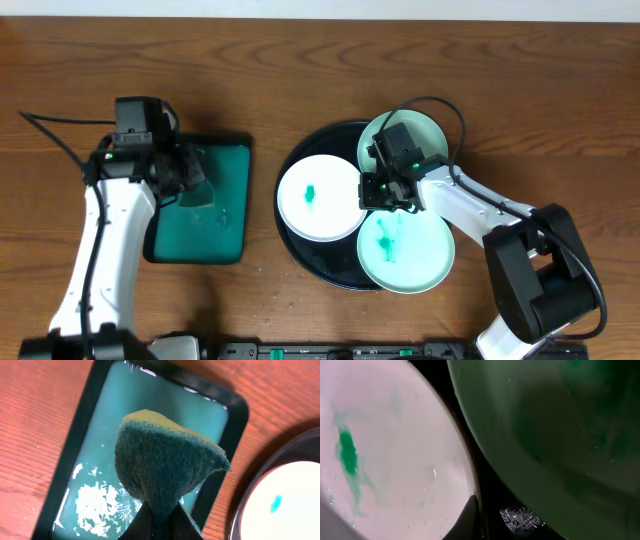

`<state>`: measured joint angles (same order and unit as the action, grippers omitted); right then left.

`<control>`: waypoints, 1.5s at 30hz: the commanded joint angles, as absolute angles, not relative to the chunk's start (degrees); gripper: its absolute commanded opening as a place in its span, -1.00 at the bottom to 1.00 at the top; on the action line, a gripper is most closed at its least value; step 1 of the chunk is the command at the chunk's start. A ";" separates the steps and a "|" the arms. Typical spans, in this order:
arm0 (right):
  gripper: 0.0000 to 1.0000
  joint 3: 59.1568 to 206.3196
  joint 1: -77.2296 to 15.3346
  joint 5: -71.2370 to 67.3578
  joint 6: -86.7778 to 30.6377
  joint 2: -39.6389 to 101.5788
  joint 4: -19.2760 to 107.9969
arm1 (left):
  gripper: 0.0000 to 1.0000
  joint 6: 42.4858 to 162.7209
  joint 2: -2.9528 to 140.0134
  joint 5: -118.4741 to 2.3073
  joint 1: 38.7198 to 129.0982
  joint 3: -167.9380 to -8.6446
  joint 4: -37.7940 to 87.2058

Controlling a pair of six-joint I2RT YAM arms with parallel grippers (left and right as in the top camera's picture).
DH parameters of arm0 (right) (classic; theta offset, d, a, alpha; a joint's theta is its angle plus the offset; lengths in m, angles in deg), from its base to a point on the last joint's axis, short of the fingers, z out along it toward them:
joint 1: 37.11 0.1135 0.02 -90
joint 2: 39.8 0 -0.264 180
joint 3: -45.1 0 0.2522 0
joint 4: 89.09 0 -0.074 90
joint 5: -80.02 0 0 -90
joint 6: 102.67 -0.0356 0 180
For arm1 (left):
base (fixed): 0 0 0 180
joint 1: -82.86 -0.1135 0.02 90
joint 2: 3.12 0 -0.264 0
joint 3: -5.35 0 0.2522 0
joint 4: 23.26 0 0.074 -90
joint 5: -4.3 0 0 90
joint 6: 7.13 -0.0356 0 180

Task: Clean dirty plates on tray and stack at the side
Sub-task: 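Grip the left plate rim with the right gripper and tilt it, then scrub the held plate with the sponge in the left gripper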

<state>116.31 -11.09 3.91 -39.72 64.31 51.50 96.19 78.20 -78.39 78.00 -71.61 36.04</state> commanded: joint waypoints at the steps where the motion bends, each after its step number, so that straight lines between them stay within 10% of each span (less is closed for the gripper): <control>1: -0.98 116.40 -10.76 1.85 -40.27 66.24 51.54 | -0.86 97.17 81.13 -78.87 77.84 -72.51 35.65; 13: -0.98 116.40 -10.74 2.31 -39.20 66.24 51.72 | -0.86 95.23 82.18 -59.18 82.56 -72.53 32.00; 32: -0.98 116.40 -10.63 2.51 -39.20 66.24 51.17 | -0.86 113.74 101.92 -76.84 105.16 -72.58 19.69; 45: -0.98 116.40 -10.52 2.51 -39.20 66.24 50.54 | -0.85 116.45 107.14 -58.70 110.32 -72.97 16.67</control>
